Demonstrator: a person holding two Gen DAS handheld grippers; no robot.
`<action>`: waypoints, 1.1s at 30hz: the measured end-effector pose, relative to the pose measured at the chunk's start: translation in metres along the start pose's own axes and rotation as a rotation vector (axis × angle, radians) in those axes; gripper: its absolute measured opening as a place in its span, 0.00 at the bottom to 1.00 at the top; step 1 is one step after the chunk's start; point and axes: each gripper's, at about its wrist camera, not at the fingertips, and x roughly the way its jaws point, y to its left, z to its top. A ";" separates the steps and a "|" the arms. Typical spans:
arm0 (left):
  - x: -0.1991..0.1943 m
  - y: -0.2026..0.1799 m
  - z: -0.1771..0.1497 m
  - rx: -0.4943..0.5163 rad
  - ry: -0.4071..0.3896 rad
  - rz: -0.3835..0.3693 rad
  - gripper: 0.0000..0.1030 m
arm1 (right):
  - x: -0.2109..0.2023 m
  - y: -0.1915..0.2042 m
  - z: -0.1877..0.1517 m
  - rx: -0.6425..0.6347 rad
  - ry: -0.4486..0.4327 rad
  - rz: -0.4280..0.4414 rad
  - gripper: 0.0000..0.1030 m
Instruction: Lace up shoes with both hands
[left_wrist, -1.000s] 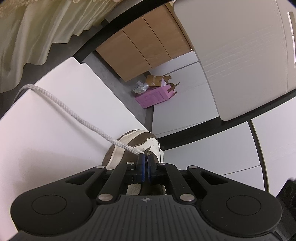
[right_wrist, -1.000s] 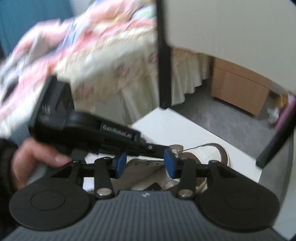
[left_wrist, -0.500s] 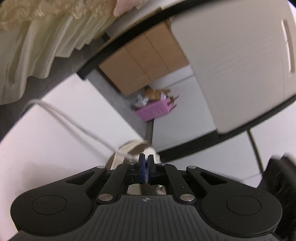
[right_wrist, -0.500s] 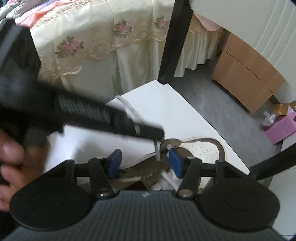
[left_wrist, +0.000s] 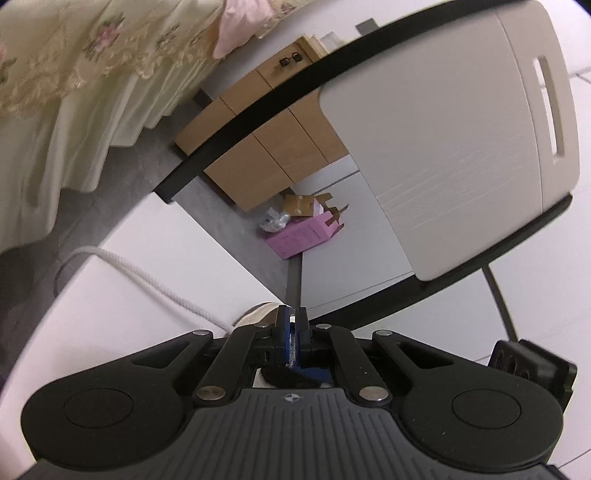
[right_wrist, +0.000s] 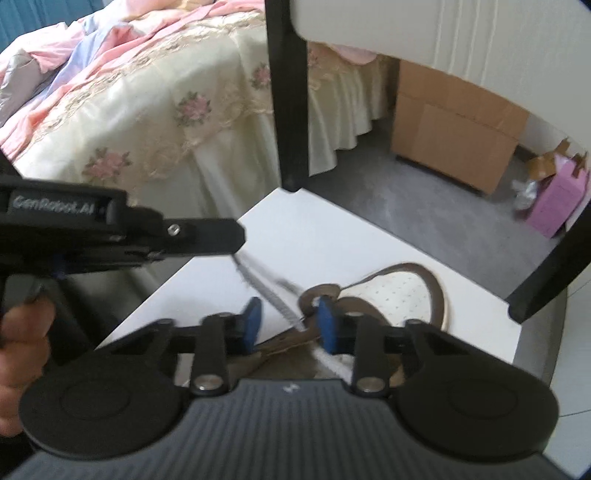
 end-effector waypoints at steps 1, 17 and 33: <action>-0.001 -0.001 -0.001 0.012 0.004 0.003 0.03 | 0.000 -0.003 -0.002 0.037 -0.007 0.009 0.12; -0.007 -0.013 -0.011 0.156 0.065 0.133 0.10 | 0.008 -0.054 -0.020 0.608 -0.078 0.187 0.05; -0.003 -0.053 -0.077 0.666 0.111 0.219 0.43 | -0.003 -0.037 -0.014 0.444 -0.086 0.100 0.03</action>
